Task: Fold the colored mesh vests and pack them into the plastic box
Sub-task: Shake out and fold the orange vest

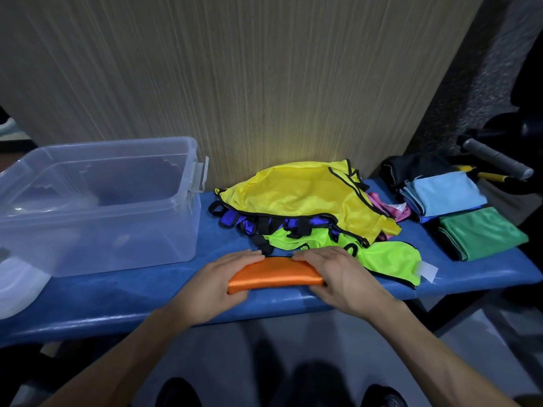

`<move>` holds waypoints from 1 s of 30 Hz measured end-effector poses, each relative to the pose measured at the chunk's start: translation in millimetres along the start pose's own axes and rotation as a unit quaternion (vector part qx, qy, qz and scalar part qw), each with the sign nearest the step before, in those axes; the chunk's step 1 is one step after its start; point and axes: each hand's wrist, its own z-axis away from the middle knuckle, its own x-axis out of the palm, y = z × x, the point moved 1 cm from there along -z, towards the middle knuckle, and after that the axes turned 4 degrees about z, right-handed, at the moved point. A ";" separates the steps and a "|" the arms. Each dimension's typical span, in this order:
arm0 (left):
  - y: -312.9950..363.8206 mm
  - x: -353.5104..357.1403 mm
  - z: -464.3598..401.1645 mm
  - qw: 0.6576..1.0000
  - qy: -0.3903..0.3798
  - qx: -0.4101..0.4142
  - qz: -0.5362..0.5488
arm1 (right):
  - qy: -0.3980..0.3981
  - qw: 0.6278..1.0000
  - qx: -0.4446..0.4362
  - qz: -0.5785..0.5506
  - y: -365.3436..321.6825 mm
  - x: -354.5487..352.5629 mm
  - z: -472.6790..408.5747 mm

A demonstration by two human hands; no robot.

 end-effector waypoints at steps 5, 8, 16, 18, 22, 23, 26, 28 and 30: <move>9.1 -2.2 -1.0 0.999 0.037 -0.027 0.023 | 0.032 0.995 0.045 -0.082 0.9 0.6 0.3; 19.9 -5.8 -5.7 0.994 0.071 -0.043 0.068 | 0.074 0.976 0.083 -0.186 4.5 -7.2 2.2; 87.7 -6.4 -34.3 0.946 0.051 -0.034 0.317 | 0.105 0.866 0.200 -0.446 42.4 -46.7 25.5; 101.9 -5.6 -49.4 0.938 0.044 -0.017 0.342 | 0.092 0.865 0.223 -0.441 53.5 -54.4 34.7; 127.9 -1.0 -89.4 0.940 0.026 0.020 0.339 | 0.059 0.853 0.194 -0.480 81.3 -79.5 61.2; 133.6 1.7 -99.5 0.941 0.017 0.029 0.336 | 0.055 0.856 0.188 -0.478 88.8 -87.0 70.0; 148.7 18.9 -128.3 0.948 -0.011 0.052 0.313 | 0.072 0.851 0.206 -0.478 114.3 -106.2 96.5; 160.2 36.4 -147.3 0.952 -0.027 0.066 0.298 | 0.103 0.853 0.231 -0.457 134.8 -115.6 112.0; 174.9 54.8 -167.3 0.961 -0.032 0.098 0.258 | 0.161 0.855 0.264 -0.416 156.9 -121.7 125.3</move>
